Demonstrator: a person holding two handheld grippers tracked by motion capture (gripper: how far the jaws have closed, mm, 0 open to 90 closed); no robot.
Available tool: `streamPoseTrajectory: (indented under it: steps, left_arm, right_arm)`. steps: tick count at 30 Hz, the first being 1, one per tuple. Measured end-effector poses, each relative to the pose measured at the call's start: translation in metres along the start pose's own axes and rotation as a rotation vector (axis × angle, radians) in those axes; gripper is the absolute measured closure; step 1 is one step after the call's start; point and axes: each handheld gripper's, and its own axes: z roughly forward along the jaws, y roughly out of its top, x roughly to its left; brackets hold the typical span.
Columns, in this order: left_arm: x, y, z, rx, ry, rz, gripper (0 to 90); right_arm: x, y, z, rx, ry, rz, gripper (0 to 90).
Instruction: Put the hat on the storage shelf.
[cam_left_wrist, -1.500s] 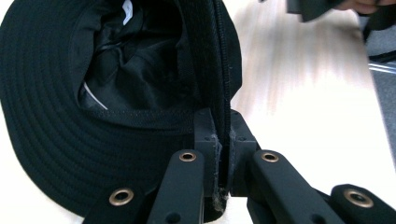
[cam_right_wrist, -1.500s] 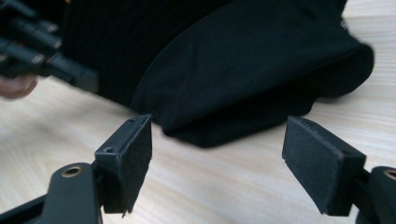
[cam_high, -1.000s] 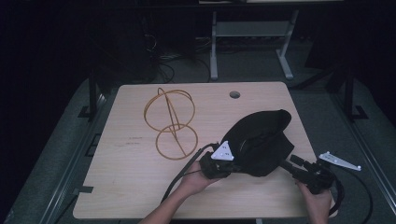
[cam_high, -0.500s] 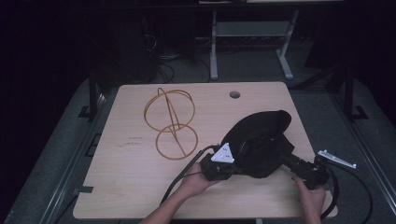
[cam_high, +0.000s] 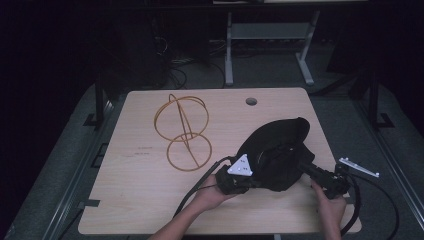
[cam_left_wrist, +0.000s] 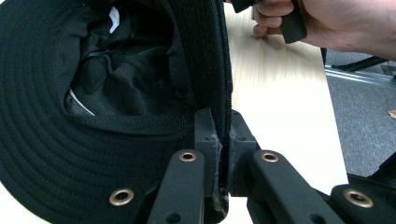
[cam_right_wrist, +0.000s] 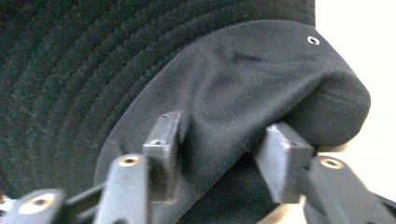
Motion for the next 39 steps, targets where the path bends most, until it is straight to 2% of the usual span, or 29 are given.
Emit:
streamPoseTrajectory:
  steps: [2,3,6,7,12,18,26,32,39]
  left_arm:
    - [-0.001,0.0,0.002,0.003,-0.006,0.003,85.4]
    - [-0.001,0.0,0.002,0.003,-0.006,0.003,85.5]
    - [-0.002,0.0,0.004,0.003,-0.01,0.003,85.4]
    - [-0.002,0.0,0.004,0.003,-0.01,0.003,85.4]
    - [-0.004,-0.001,0.005,0.019,-0.01,0.01,83.9]
    - [-0.005,-0.003,0.002,0.039,0.002,0.02,80.8]
    - [-0.006,-0.002,-0.006,0.033,0.012,0.021,72.9]
    - [-0.006,-0.004,-0.011,0.035,0.018,0.014,66.1]
    - [-0.005,-0.004,-0.016,0.039,0.03,0.017,65.2]
  right_arm:
    - [0.0,0.001,0.002,-0.006,0.011,0.003,64.3]
    - [0.0,0.001,0.002,-0.006,0.011,0.003,64.3]
    - [0.001,0.001,0.004,-0.015,0.026,0.004,74.6]
    - [0.001,0.001,0.004,-0.015,0.026,0.004,74.6]
    - [0.007,0.001,0.004,-0.024,0.019,-0.045,87.0]
    - [0.014,0.005,0.001,-0.046,0.036,-0.073,88.0]
    - [0.026,0.014,0.0,-0.083,0.062,-0.127,88.2]
    - [0.032,0.02,-0.004,-0.099,0.091,-0.138,88.3]
    - [0.038,0.027,-0.008,-0.104,0.104,-0.167,88.3]
